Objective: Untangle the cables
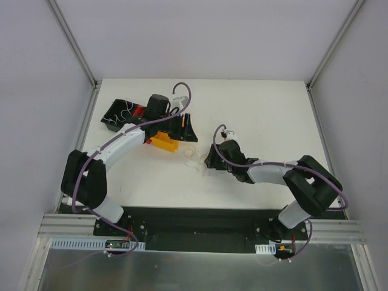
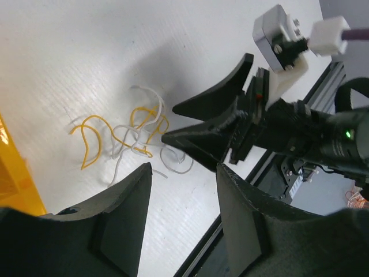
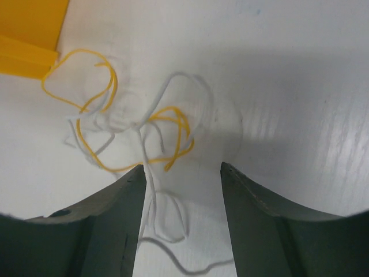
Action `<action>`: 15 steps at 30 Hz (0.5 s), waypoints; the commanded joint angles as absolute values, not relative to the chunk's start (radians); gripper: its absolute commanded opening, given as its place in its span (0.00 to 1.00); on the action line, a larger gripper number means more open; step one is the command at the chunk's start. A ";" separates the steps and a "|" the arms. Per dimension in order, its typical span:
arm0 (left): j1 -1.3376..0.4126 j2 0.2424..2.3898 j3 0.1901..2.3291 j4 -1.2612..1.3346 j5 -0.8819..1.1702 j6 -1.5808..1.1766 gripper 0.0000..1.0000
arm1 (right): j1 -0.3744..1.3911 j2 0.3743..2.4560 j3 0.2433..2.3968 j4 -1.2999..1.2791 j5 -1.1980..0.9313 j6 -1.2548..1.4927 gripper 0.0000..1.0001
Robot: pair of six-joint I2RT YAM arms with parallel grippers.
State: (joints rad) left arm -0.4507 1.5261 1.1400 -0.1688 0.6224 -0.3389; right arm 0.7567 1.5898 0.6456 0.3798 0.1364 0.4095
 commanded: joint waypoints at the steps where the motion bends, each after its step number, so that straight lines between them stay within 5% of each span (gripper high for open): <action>1: -0.479 1.592 1.204 -0.212 0.673 -0.314 0.47 | 0.818 1.462 0.595 0.318 0.158 0.437 0.60; 8: -0.515 1.597 1.213 -0.222 0.699 -0.321 0.47 | 0.831 1.367 0.572 0.175 0.020 0.400 0.68; 15: -0.538 1.572 1.218 -0.221 0.745 -0.295 0.45 | 0.838 1.426 0.609 0.203 -0.044 0.370 0.44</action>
